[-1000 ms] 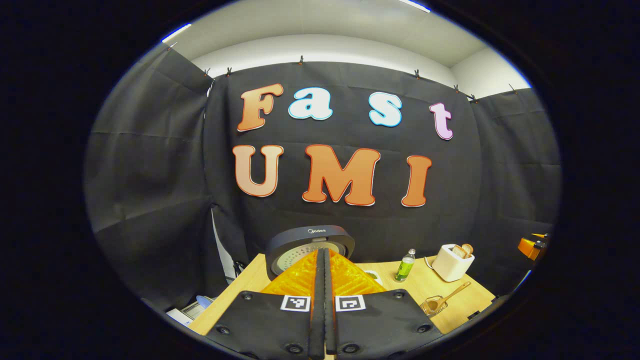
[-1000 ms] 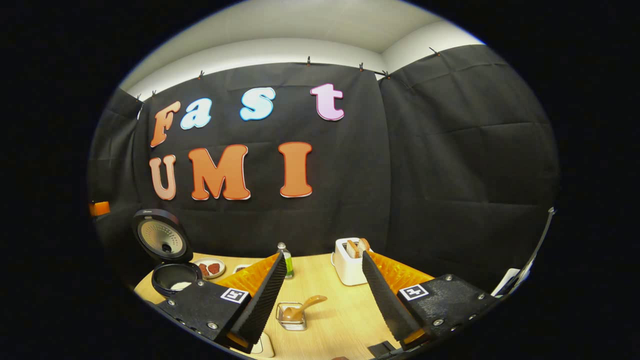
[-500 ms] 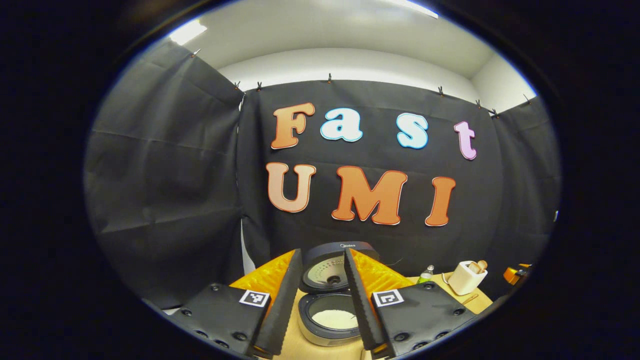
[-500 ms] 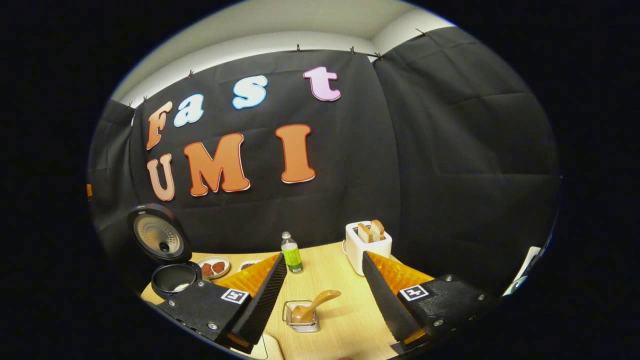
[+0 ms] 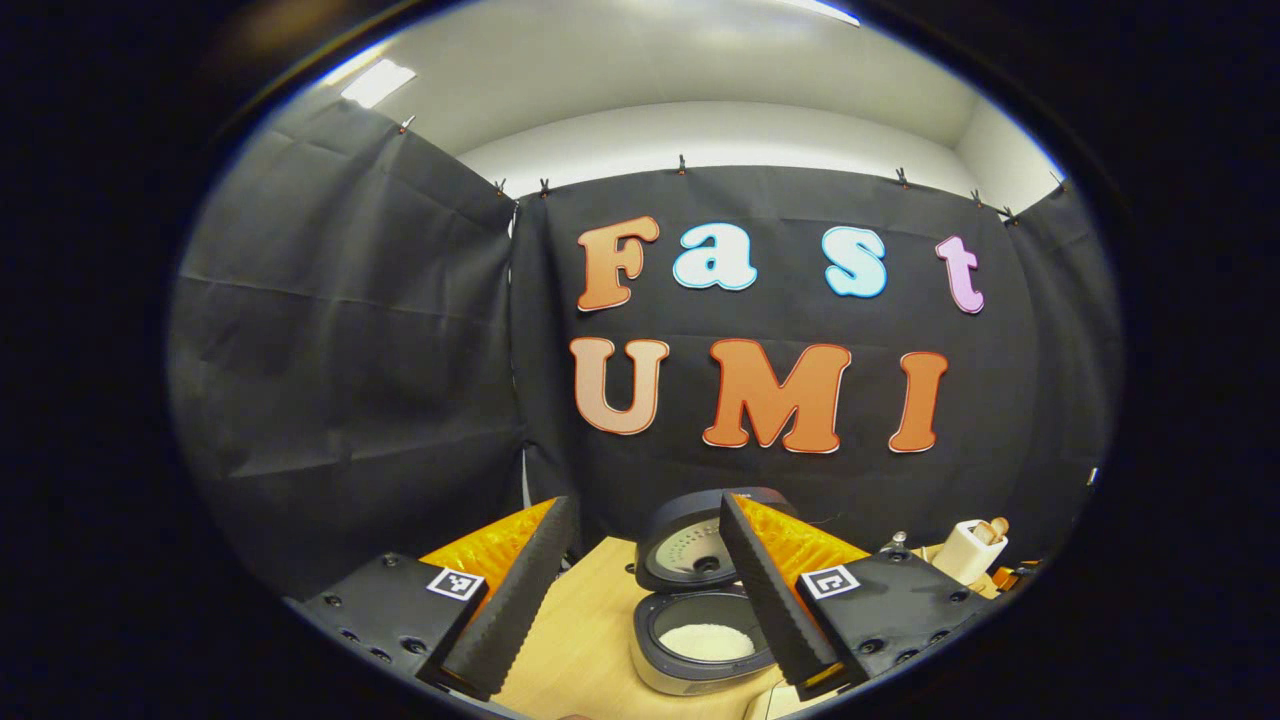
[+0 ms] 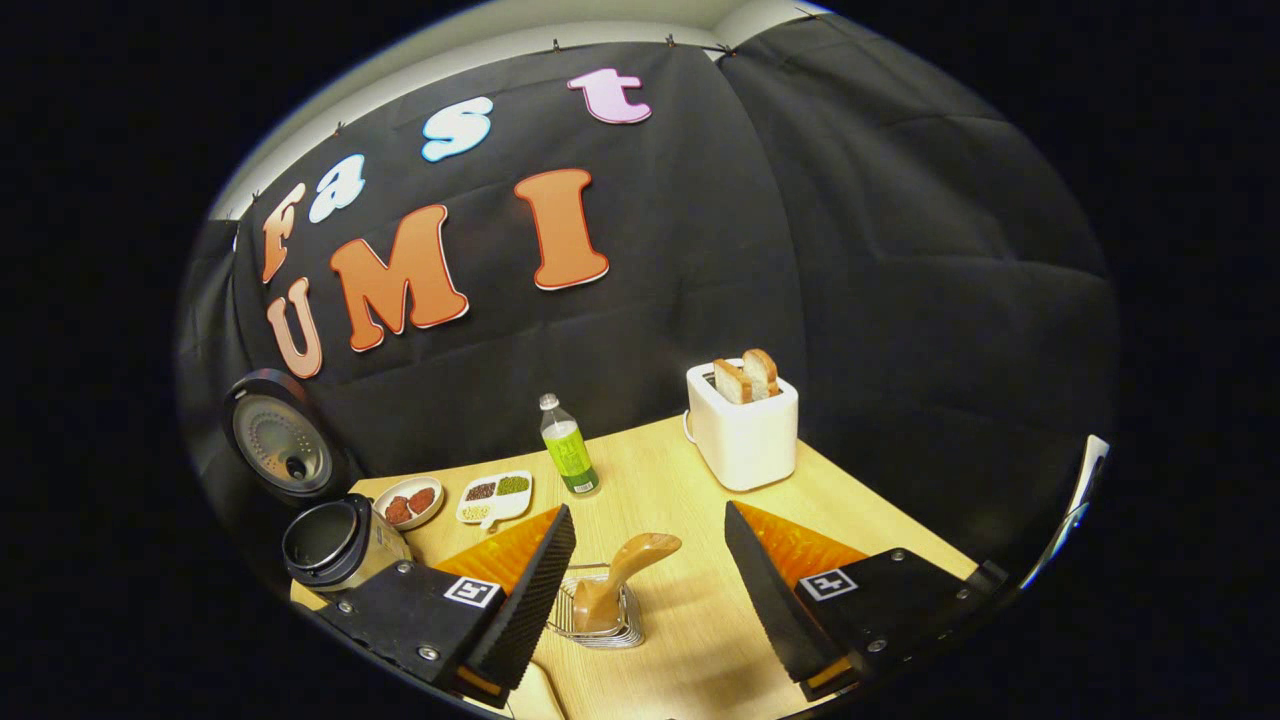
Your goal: Close the left gripper, press the button to open the rice cooker; take a wooden spoon from the chopstick holder with the right hand, scoop a spoonful of rice and pour it into the rice cooker, then put the wooden spoon back into the chopstick holder.
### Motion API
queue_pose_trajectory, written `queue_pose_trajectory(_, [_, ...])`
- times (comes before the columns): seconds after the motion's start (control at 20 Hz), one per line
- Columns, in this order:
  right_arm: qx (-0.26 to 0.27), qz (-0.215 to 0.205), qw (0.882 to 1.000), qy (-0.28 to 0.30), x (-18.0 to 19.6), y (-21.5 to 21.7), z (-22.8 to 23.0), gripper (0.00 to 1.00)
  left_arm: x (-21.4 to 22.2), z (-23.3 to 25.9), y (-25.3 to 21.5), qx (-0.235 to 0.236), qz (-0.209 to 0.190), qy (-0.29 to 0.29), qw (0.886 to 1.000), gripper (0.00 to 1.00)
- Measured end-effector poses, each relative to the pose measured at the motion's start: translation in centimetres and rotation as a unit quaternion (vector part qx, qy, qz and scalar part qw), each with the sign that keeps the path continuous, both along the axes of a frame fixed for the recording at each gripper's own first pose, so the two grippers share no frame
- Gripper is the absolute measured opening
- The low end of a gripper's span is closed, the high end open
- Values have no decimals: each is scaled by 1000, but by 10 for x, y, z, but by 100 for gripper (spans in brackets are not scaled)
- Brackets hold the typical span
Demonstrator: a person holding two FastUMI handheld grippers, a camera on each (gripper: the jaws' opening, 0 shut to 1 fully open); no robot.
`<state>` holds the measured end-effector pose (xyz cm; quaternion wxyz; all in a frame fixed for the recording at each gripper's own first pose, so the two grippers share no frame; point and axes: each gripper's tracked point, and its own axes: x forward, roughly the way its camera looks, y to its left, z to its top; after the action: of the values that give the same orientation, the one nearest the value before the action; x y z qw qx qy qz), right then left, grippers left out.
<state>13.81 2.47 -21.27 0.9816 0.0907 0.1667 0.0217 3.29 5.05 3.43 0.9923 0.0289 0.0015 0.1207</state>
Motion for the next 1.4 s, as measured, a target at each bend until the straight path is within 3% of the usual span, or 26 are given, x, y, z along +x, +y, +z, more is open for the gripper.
queue_pose_trajectory(0.3, [29, 12, 998, 56, 14, 13, -51, 91, -4, -4, -5, 7, 19, -3, 1000, 100])
queue_pose_trajectory(0.5, [69, 7, 993, 95, 25, 23, -76, 73, -15, -12, 0, 9, 40, 8, 999, 97])
queue_pose_trajectory(0.75, [101, 42, 989, 103, 26, 47, -70, 30, -27, -17, 6, -1, 62, 18, 998, 100])
queue_pose_trajectory(0.95, [90, 45, 991, 92, 24, 54, -62, 14, -30, -19, 15, 1, 67, 24, 997, 100])
queue_pose_trajectory(1.4, [56, 51, 997, 14, 2, 73, 32, 12, -27, -13, 38, 9, 43, 22, 999, 98])
